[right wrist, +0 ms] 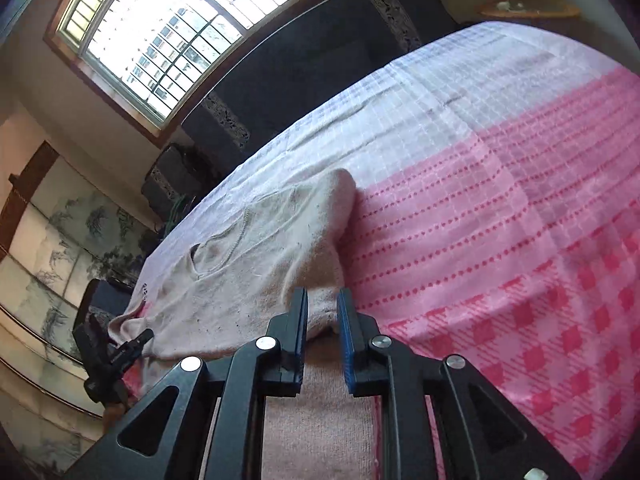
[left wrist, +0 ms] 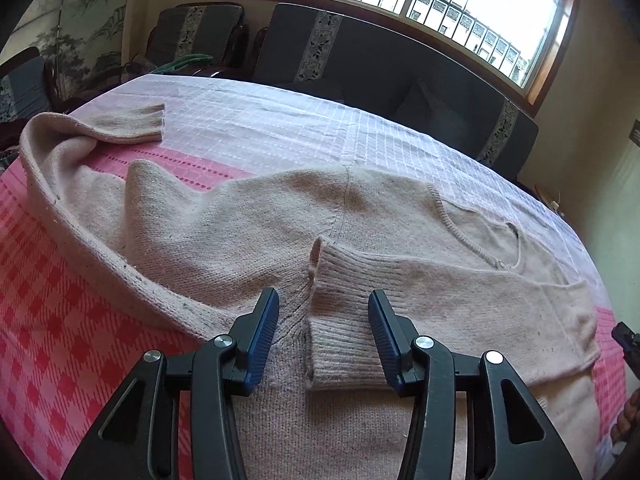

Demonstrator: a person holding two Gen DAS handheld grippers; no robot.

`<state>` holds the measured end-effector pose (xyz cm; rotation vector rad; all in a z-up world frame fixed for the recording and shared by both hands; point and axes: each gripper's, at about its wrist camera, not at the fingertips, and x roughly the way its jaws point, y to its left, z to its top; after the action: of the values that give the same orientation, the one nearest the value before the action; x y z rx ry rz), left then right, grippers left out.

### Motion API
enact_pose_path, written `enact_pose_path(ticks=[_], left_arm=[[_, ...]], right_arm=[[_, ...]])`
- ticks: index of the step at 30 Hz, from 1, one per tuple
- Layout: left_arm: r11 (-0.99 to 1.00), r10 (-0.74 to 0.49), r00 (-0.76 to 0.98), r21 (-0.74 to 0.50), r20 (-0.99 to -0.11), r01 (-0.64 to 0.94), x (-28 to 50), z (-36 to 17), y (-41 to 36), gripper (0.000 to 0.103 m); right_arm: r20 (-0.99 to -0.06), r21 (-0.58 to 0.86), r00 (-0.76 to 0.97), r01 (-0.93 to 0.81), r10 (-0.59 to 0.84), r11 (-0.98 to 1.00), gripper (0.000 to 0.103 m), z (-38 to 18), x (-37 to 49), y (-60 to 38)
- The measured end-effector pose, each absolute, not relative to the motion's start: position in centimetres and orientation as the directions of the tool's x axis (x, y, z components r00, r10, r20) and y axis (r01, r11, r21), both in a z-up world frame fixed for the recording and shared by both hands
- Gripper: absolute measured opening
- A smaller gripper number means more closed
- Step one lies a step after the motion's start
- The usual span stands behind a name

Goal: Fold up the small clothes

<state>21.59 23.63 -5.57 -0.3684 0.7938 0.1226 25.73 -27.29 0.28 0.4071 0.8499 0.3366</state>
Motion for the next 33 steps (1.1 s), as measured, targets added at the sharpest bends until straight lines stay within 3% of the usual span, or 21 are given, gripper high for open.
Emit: enact_pose_path(ticks=[2,7,11,15,20,22,25,29,33], left_arm=[[0.925,-0.029,0.700,-0.285,-0.713,-0.252,21.5,-5.6,23.9,0.049],[0.910,-0.017,0.701,-0.302,-0.713,-0.284,21.3,-5.7,24.6,0.049],[0.907,-0.017,0.699,-0.306,-0.715,-0.291,21.2,-5.8,24.8,0.049],[0.907,-0.015,0.698,-0.304,-0.716,-0.292,21.2,-5.8,24.9,0.049],[0.917,-0.101,0.678,-0.332,-0.728,-0.220,21.4,-5.4,24.9,0.049],[0.925,-0.139,0.655,-0.333,-0.743,-0.181,20.5,-4.5,24.3,0.049],[0.977,-0.064,0.649,-0.181,-0.758,-0.116,17.6,-3.6,22.5,0.049],[0.984,-0.072,0.621,-0.156,-0.780,-0.081,12.8,-3.6,22.5,0.049],[0.962,-0.055,0.685,-0.221,-0.727,-0.157,7.3,-1.0,25.4,0.049]], right_arm=[[-0.687,0.401,0.579,-0.201,0.439,0.894,0.017,0.5,28.2,-25.4],[-0.818,0.110,0.531,-0.231,0.220,0.967,0.014,-3.1,32.2,-22.1],[-0.817,0.029,0.561,-0.194,0.135,0.981,0.012,-3.0,31.9,-21.7],[-0.747,0.090,0.618,-0.272,0.246,0.958,0.016,-0.8,28.1,-19.9],[-0.807,0.108,0.510,-0.369,0.299,0.923,0.019,-3.2,25.7,-17.0],[-0.789,0.111,0.530,-0.375,0.311,0.920,0.022,-2.8,24.7,-16.9],[-0.750,0.202,0.529,-0.388,0.397,0.899,0.022,-1.6,23.2,-17.0],[-0.673,0.391,0.348,-0.581,0.652,0.714,0.023,-0.5,18.7,-13.1],[-0.738,0.310,0.172,-0.772,0.652,0.555,0.023,-1.7,12.7,-4.9]])
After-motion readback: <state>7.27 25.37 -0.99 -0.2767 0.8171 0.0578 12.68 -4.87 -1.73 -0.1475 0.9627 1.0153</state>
